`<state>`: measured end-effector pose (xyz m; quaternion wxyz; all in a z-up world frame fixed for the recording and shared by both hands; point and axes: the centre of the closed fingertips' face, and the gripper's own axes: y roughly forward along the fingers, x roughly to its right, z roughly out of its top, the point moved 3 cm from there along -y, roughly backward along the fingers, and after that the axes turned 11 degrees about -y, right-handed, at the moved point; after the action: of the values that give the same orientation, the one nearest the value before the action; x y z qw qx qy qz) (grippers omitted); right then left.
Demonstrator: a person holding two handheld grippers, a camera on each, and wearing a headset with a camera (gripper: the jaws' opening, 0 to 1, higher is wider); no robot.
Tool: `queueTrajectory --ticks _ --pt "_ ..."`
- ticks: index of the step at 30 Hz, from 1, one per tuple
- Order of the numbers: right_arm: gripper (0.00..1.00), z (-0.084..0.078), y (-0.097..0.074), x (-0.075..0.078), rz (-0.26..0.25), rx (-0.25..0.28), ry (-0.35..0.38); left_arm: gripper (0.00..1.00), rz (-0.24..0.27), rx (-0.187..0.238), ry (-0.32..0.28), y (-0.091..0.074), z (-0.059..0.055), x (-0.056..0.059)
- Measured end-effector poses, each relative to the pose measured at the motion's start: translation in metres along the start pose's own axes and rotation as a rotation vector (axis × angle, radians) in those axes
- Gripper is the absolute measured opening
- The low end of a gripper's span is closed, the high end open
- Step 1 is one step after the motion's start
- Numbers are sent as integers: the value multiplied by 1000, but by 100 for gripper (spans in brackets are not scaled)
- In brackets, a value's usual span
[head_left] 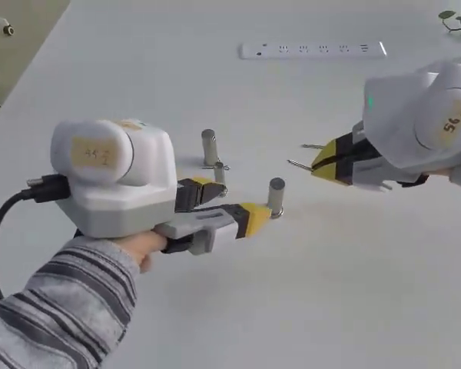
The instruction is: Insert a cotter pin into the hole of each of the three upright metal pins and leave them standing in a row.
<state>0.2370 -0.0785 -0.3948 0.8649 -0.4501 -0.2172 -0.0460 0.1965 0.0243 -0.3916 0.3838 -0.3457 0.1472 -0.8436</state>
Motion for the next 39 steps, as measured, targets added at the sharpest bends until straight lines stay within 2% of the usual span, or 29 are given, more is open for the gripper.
queueTrajectory --ticks 12,23,29,32,39 --pt "0 19 -1 -12 19 52 -56 21 -67 30 -130 7 7 14" --pt "0 34 -2 -19 15 93 -123 10 -113 52 -190 8 10 22" --pt "0 42 -4 -20 13 110 -150 3 -127 63 -192 8 11 24" --pt "0 45 -5 -20 8 114 -155 1 -126 65 -192 8 11 24" --pt "0 47 -6 -20 4 114 -164 0 -152 77 -237 7 12 26"
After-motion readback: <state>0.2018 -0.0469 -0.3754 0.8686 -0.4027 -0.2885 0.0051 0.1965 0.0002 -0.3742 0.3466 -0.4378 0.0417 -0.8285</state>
